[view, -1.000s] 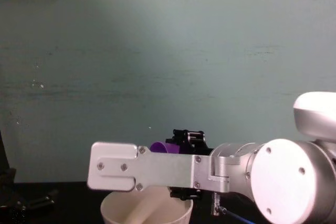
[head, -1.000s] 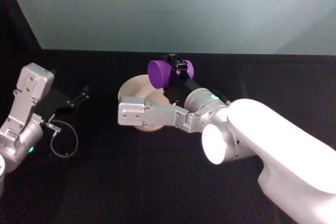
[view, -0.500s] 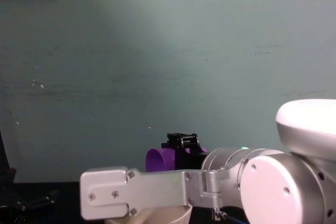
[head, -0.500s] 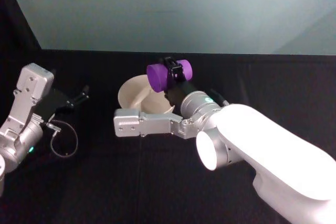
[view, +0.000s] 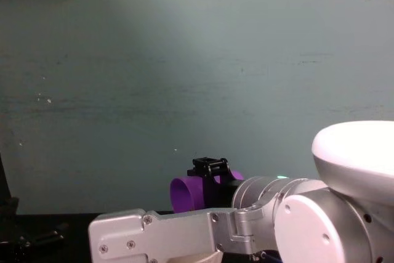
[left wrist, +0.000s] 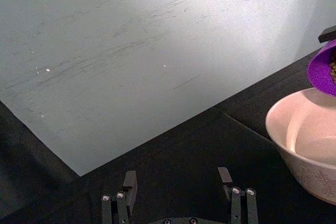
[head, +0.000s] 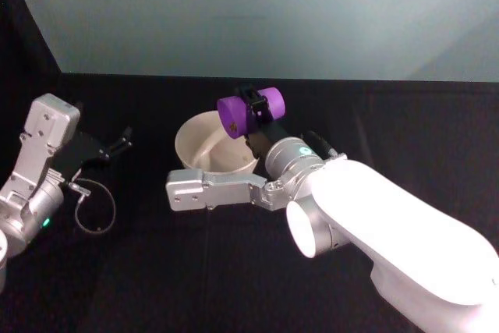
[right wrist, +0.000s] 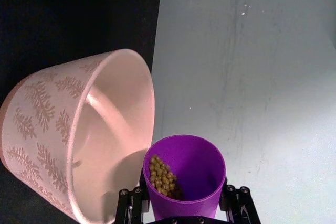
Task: Pick up the cup and pour the mung beans from the cup into the bowl.
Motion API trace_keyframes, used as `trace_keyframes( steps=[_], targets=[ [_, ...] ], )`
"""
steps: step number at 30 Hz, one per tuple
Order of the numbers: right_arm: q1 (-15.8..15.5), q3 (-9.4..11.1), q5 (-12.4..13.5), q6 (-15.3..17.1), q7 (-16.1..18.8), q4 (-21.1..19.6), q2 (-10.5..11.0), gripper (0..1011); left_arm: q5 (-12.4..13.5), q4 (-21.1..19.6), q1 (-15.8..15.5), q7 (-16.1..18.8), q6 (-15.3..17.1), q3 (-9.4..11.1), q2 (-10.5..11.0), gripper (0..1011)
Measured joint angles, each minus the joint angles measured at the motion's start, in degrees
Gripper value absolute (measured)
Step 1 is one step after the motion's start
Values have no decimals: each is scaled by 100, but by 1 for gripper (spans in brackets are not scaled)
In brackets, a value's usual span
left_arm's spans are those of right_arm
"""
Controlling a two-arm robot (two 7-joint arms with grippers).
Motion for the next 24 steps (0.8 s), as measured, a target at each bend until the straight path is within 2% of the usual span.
trace_keyframes(
  steps=[11,24],
  targets=[
    [-39,-9,-330,22,91,-20,-23,717,0,0,0,0,0,0,0,1000],
    [-108,88,-519,-89,147,-36,-73,717,0,0,0,0,0,0,0,1000]
  ],
)
